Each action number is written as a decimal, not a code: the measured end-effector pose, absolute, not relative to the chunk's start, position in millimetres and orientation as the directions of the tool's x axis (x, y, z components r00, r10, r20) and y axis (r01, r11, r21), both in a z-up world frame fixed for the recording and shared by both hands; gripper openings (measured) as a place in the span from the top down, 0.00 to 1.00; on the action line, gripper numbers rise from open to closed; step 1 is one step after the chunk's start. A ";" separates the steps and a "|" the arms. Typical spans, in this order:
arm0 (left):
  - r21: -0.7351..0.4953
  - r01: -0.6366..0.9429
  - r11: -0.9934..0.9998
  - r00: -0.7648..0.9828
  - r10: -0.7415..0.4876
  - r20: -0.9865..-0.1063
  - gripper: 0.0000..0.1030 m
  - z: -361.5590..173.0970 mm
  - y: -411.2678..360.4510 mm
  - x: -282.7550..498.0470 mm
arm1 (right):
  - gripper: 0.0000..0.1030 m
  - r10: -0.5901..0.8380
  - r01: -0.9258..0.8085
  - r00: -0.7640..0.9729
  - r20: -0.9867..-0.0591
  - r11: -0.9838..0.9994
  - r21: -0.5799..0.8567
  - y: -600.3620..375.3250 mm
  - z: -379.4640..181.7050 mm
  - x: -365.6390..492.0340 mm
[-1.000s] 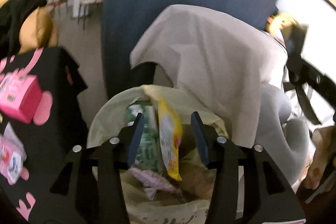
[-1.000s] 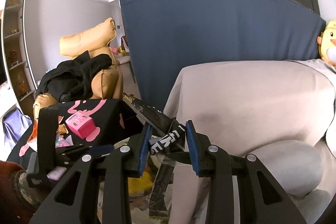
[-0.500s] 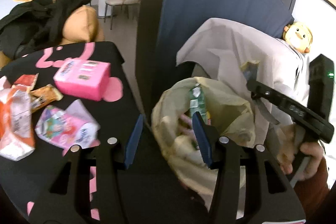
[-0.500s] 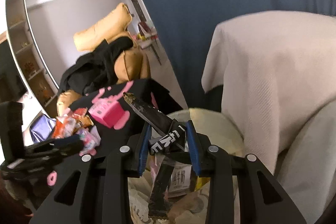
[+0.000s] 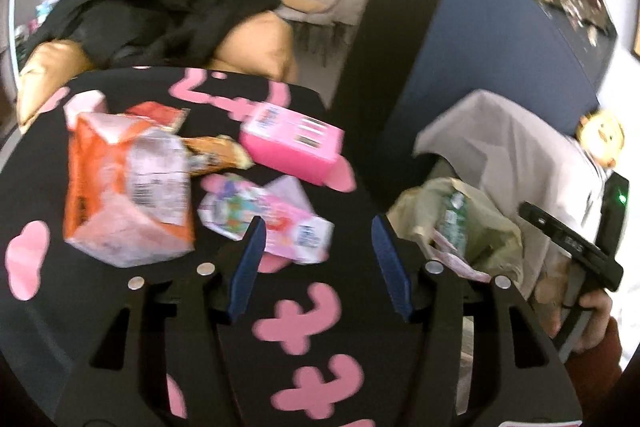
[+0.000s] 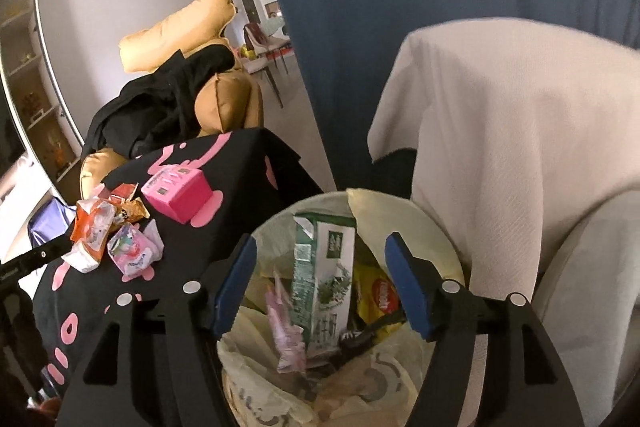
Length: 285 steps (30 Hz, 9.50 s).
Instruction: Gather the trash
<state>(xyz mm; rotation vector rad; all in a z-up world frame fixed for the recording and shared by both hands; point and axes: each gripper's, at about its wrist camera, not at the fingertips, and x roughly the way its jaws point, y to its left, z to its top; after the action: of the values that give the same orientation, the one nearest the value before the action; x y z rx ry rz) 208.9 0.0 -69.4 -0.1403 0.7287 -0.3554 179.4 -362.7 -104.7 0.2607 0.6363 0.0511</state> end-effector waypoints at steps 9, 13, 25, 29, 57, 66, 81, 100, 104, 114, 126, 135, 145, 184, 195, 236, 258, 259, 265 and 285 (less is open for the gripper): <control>-0.278 0.109 0.954 0.750 -0.262 -0.607 0.49 -72.3 82.5 204.3 | 0.38 0.196 -0.104 0.806 -0.559 0.976 0.192 -296.6 -79.6 185.5; -0.285 0.051 0.957 0.757 -0.223 -0.614 0.49 -79.4 113.7 200.8 | 0.33 0.271 -0.203 0.797 -0.540 0.962 0.183 -258.6 -75.1 191.2; -0.323 -0.011 0.946 0.722 -0.217 -0.657 0.48 -106.6 157.5 243.4 | 0.28 0.330 -0.389 0.671 -0.664 0.919 0.064 -141.2 -113.1 239.9; -0.344 -0.038 0.938 0.689 -0.224 -0.689 0.48 -118.3 153.0 270.8 | 0.28 0.318 -0.395 0.639 -0.700 0.917 0.056 -130.3 -127.3 255.8; -0.310 -0.011 0.951 0.649 -0.229 -0.726 0.83 -110.5 229.9 199.3 | 0.28 0.483 -0.574 0.378 -0.790 0.792 0.210 -62.7 -156.4 238.9; -0.345 -0.032 0.938 0.676 -0.234 -0.698 0.66 -105.7 230.5 190.4 | 0.27 0.435 -0.590 0.389 -0.812 0.794 0.143 -56.2 -162.0 204.4; -0.348 -0.026 0.937 0.715 -0.226 -0.661 0.56 -90.6 227.8 182.4 | 0.25 0.462 -0.662 0.426 -0.778 0.745 0.080 -69.4 -140.0 213.6; -0.310 0.095 0.946 0.681 -0.288 -0.673 0.56 -86.3 171.8 189.6 | 0.90 0.457 -0.494 0.541 -0.706 0.852 0.173 -134.4 -102.3 211.9; -0.293 0.161 0.942 0.651 -0.325 -0.686 0.56 -91.7 141.7 194.8 | 0.90 0.448 -0.437 0.514 -0.732 0.870 0.226 -152.4 -116.9 208.9; -0.269 0.224 0.937 0.604 -0.350 -0.716 0.56 -98.4 102.1 198.6 | 0.89 0.549 -0.474 0.351 -0.758 0.803 0.362 -149.8 -162.4 159.0; -0.301 0.192 0.934 0.585 -0.355 -0.729 0.55 -110.8 110.9 194.9 | 0.39 0.425 -0.529 0.443 -0.790 0.835 0.152 -167.9 -136.6 135.3; -0.315 0.177 0.932 0.583 -0.357 -0.730 0.55 -114.9 117.9 191.7 | 0.38 0.346 -0.569 0.390 -0.853 0.819 0.072 -124.1 -166.2 155.3; -0.323 0.184 0.929 0.571 -0.368 -0.734 0.55 -119.8 114.6 192.7 | 0.81 0.393 -0.548 0.436 -0.809 0.830 0.108 -134.3 -149.0 155.7; -0.030 0.377 0.926 0.756 -0.327 -0.567 0.99 -22.0 -36.0 201.0 | 0.83 0.344 -0.303 0.738 -0.580 0.937 0.171 -259.9 -80.4 122.5; -0.033 0.489 0.872 0.764 -0.446 -0.467 0.99 37.2 -93.8 178.8 | 0.83 0.232 -0.214 0.890 -0.393 0.973 0.090 -321.3 -9.9 111.9; -0.132 0.555 0.821 0.536 -0.475 -0.698 0.63 -51.6 -177.0 209.1 | 0.83 0.185 -0.119 0.912 -0.367 0.974 0.193 -385.2 -56.9 146.7; -0.271 0.295 0.916 0.595 -0.398 -0.699 0.58 -76.7 -13.5 204.9 | 0.43 0.168 -0.085 0.860 -0.482 0.978 0.188 -366.5 -87.5 167.9; -0.277 0.280 0.919 0.601 -0.393 -0.696 0.58 -77.0 -4.8 204.1 | 0.43 0.169 -0.087 0.859 -0.483 0.979 0.186 -364.6 -86.2 168.0; -0.298 0.198 0.934 0.654 -0.352 -0.670 0.58 -72.5 45.6 198.9 | 0.43 0.202 -0.131 0.845 -0.495 0.976 0.175 -339.9 -75.7 169.7; -0.284 0.025 0.959 0.746 -0.207 -0.633 0.52 -81.5 207.9 201.9 | 0.43 0.374 -0.463 0.712 -0.594 0.886 0.002 -133.0 -83.9 239.6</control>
<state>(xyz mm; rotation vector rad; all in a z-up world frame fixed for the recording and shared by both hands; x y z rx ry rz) 201.9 207.9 -81.5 -0.2660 0.7203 -0.1282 239.6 -133.0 -83.9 -0.1512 0.6244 0.4656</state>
